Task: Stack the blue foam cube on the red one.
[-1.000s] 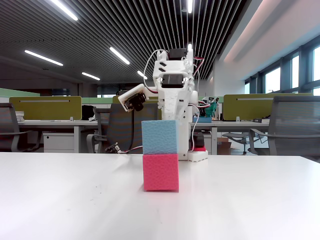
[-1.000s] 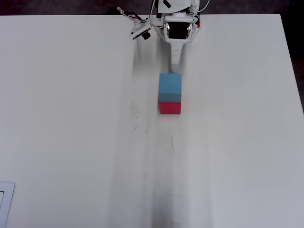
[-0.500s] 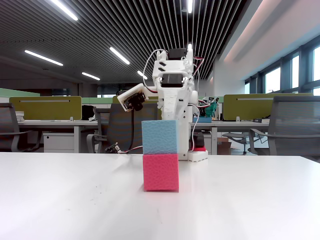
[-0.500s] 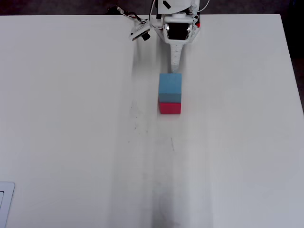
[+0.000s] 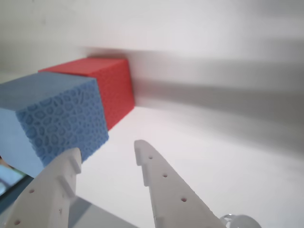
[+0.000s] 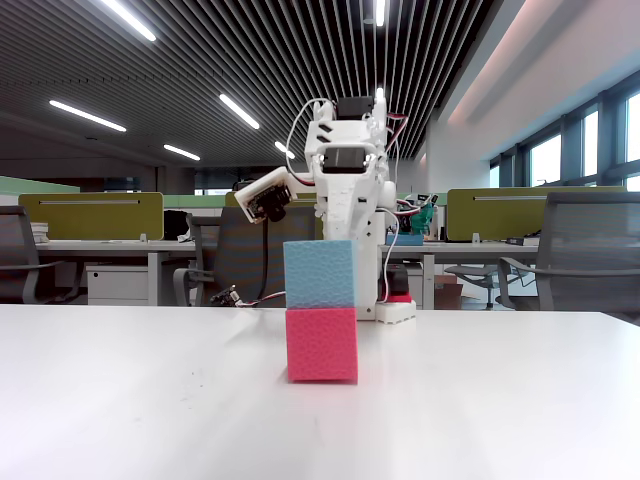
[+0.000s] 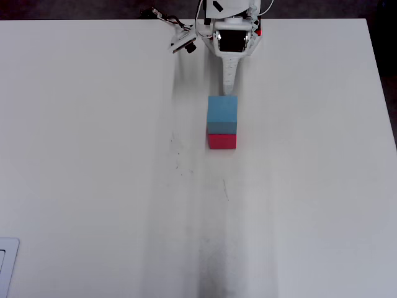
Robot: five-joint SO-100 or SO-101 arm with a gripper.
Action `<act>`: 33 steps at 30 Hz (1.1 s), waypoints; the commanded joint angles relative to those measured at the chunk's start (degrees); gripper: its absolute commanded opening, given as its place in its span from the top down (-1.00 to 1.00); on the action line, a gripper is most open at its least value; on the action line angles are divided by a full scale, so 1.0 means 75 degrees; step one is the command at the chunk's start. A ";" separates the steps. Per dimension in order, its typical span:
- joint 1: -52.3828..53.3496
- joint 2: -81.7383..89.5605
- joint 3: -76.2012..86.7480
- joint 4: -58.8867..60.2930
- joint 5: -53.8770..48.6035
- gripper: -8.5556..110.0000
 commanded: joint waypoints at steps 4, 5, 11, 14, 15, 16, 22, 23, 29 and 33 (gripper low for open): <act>0.0012 0.0023 0.0012 -0.0094 0.0000 0.61; 0.0012 0.0023 0.0012 -0.0094 0.0000 0.61; 0.0012 0.0023 0.0012 -0.0094 0.0000 0.60; 0.0012 0.0023 0.0012 -0.0094 0.0000 0.60; 0.0012 0.0023 0.0012 -0.0094 0.0000 0.59; 0.0012 0.0023 0.0012 -0.0094 0.0000 0.58; 0.0012 0.0023 0.0012 -0.0094 0.0000 0.54; 0.0012 0.0023 0.0012 -0.0094 0.0000 0.54; 0.0012 0.0023 0.0012 -0.0094 0.0000 0.54; 0.0012 0.0023 0.0012 -0.0094 0.0000 0.55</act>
